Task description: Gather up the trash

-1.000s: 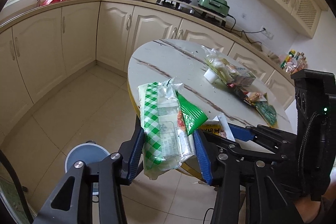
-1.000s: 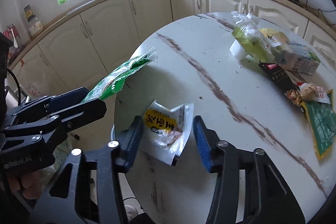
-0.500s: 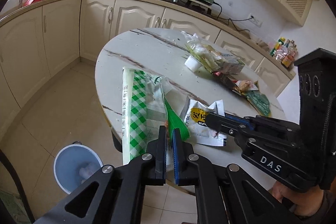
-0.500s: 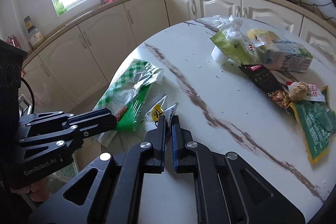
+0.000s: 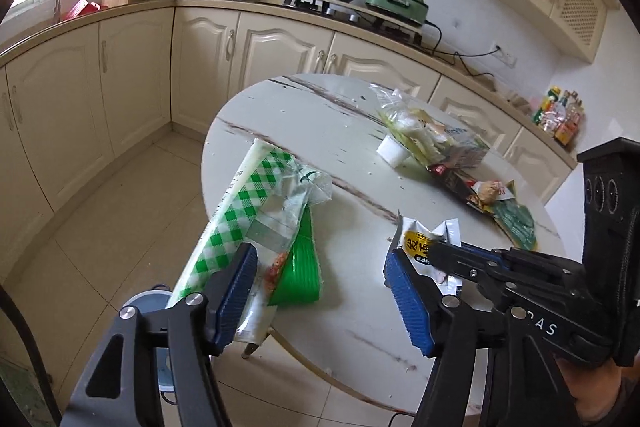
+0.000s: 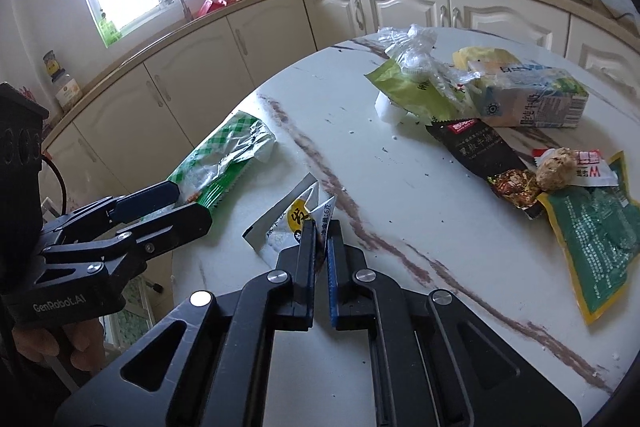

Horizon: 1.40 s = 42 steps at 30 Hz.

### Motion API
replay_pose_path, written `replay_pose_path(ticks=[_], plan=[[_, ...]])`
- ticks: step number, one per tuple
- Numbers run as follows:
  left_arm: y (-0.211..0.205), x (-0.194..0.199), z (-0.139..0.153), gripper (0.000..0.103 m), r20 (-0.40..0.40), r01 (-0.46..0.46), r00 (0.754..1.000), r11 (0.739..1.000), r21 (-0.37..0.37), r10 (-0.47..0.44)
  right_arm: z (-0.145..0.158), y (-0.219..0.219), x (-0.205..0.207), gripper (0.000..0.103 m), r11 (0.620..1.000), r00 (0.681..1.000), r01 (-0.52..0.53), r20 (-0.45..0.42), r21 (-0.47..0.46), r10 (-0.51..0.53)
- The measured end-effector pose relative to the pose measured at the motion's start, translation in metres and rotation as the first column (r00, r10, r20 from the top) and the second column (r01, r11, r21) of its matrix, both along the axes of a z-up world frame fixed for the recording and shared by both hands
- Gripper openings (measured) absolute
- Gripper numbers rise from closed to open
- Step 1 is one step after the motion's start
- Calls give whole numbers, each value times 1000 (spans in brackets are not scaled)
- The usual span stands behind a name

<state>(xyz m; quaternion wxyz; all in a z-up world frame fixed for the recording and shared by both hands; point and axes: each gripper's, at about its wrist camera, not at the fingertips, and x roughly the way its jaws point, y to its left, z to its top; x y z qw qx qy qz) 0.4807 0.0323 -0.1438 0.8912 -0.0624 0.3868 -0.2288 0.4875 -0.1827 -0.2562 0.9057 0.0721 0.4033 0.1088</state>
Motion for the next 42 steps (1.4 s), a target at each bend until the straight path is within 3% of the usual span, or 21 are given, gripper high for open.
replay_pose_path(ticks=[5,8,11,12,14,16,20,24,30,42], plan=[[-23,12,0,61,9,47,999,998,40,-47,5,-10,-1,6,1000,1000,16,13,6,-16],[-30,17,2,61,-15,108,994,994,-25,-108,7,-19,-3,6,999,999,40,17,-4,-40],[-18,15,12,62,51,45,998,998,-39,-43,8,-27,-3,6,998,998,55,15,3,-55],[-13,16,16,64,66,19,998,999,-32,-17,8,-28,-2,6,999,998,53,16,6,-53],[-3,18,20,80,81,-7,997,1000,-29,9,7,-29,-1,6,999,999,49,15,9,-49],[-2,25,17,85,78,-14,997,1000,20,13,7,-28,0,6,999,999,44,17,22,-44],[-11,43,-1,84,19,16,1000,993,113,-18,7,-24,5,7,999,999,29,19,31,-29],[-30,54,-13,75,-5,40,999,981,188,-40,7,-20,9,7,999,1000,16,19,31,-17],[-47,58,-17,65,35,50,997,965,258,-62,8,-18,14,7,999,1000,12,21,34,-13],[-18,42,-13,62,25,55,998,994,96,-58,16,-2,14,7,1000,999,-1,38,25,0]])
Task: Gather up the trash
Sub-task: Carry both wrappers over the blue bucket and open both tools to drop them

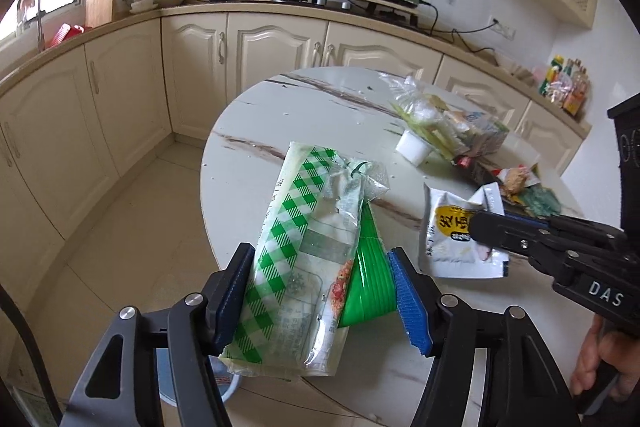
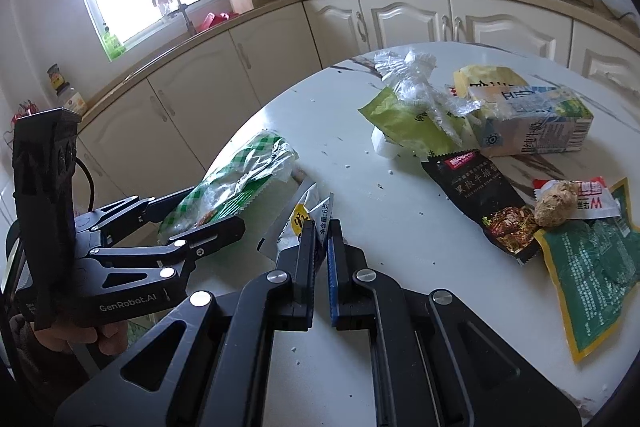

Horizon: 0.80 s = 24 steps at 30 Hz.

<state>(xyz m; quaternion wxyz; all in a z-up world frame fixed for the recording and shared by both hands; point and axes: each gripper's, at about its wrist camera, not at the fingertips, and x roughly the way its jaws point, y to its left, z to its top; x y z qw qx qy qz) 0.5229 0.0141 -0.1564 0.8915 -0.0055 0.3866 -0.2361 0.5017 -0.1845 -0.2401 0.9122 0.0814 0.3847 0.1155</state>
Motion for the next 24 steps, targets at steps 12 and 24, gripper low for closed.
replay_pose_path(ticks=[12,24], plan=[[47,-37,27,62,55,-43,997,996,-75,47,24,29,-1,7,999,998,-46,43,-10,46],[183,-72,7,62,21,-276,961,960,-46,277,7,181,43,7,962,962,-271,26,-21,271]])
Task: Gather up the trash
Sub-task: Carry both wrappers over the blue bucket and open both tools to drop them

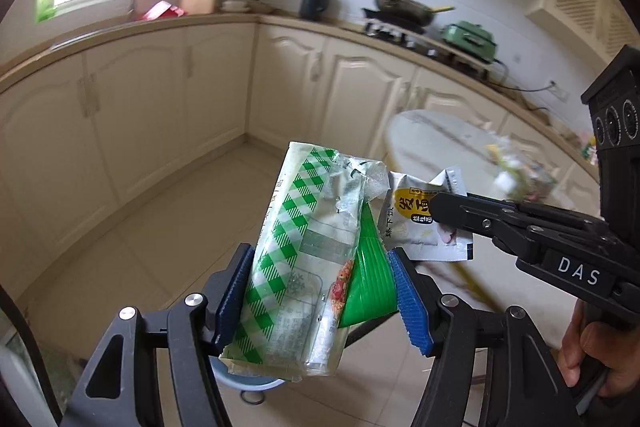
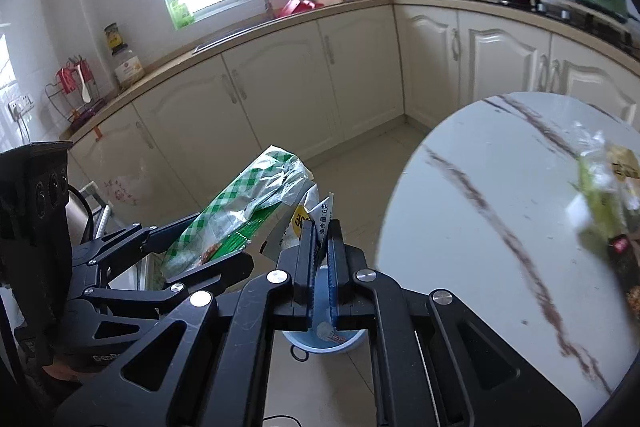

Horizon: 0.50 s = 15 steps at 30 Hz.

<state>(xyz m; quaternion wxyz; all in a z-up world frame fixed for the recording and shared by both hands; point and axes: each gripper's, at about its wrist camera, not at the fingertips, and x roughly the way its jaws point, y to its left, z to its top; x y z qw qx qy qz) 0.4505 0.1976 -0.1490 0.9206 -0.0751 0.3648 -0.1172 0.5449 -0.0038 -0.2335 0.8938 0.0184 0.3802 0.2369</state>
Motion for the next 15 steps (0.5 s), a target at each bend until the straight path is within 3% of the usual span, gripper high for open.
replay_pose_path(ticks=[5,11,13,15], plan=[[47,8,-49,62,-108,-88,990,996,-2,88,-57,66,30,7,995,994,-76,-85,-58,71],[77,38,-130,62,-277,-139,952,990,-20,129,-150,102,77,8,990,966,-104,-247,-91,79],[83,47,-155,62,-331,-149,934,988,-30,130,-179,104,91,11,994,952,-93,-296,-53,74],[86,53,-173,62,-357,-142,926,989,-28,123,-208,107,103,23,993,932,-93,-357,-73,61]])
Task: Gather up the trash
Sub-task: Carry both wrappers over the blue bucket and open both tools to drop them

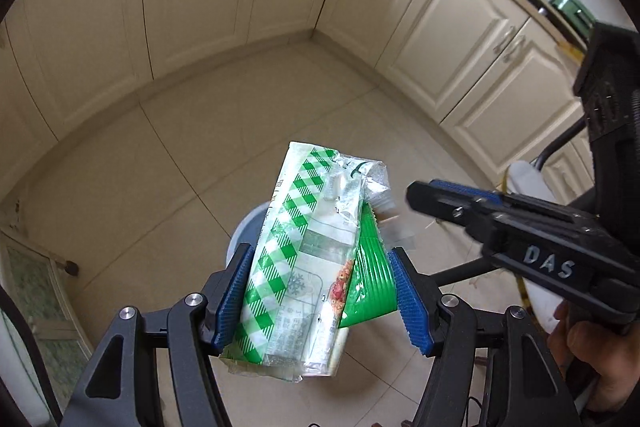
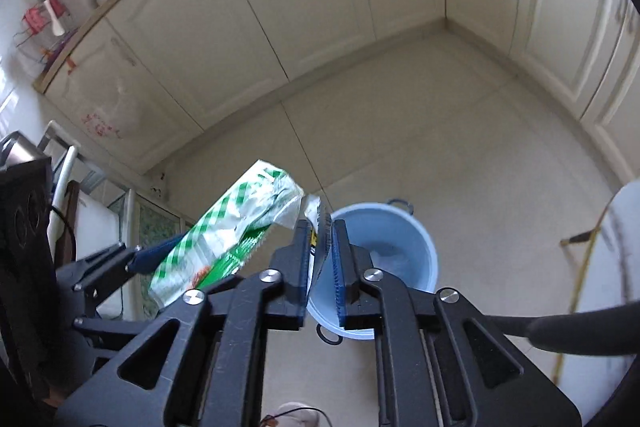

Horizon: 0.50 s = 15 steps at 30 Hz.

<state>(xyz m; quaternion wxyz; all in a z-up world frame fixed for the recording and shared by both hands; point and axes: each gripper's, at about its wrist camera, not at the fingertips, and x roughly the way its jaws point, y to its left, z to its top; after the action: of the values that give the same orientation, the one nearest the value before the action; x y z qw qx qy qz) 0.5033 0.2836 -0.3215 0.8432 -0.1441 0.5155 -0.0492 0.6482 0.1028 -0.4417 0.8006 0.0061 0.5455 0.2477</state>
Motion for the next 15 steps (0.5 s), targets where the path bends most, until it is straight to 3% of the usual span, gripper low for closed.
replay_pose_path(ticks=[4,6,10,15], plan=[[0,15,-25,65,-61,3,998,1000,2,-2,-31,-5,7,29,999,999,18,-28,-47,-19],[0,21,-36,67,-81,0,997,1000,23,2,-37,-12,10,38,998,999,32,-32,-59,-34],[0,35,-50,68,-103,-8,995,999,35,12,-40,-21,13,41,995,999,40,-21,-95,-43],[4,34,-37,68,-103,-56,993,996,68,63,-32,-23,11,46,994,999,42,-7,-102,-43]])
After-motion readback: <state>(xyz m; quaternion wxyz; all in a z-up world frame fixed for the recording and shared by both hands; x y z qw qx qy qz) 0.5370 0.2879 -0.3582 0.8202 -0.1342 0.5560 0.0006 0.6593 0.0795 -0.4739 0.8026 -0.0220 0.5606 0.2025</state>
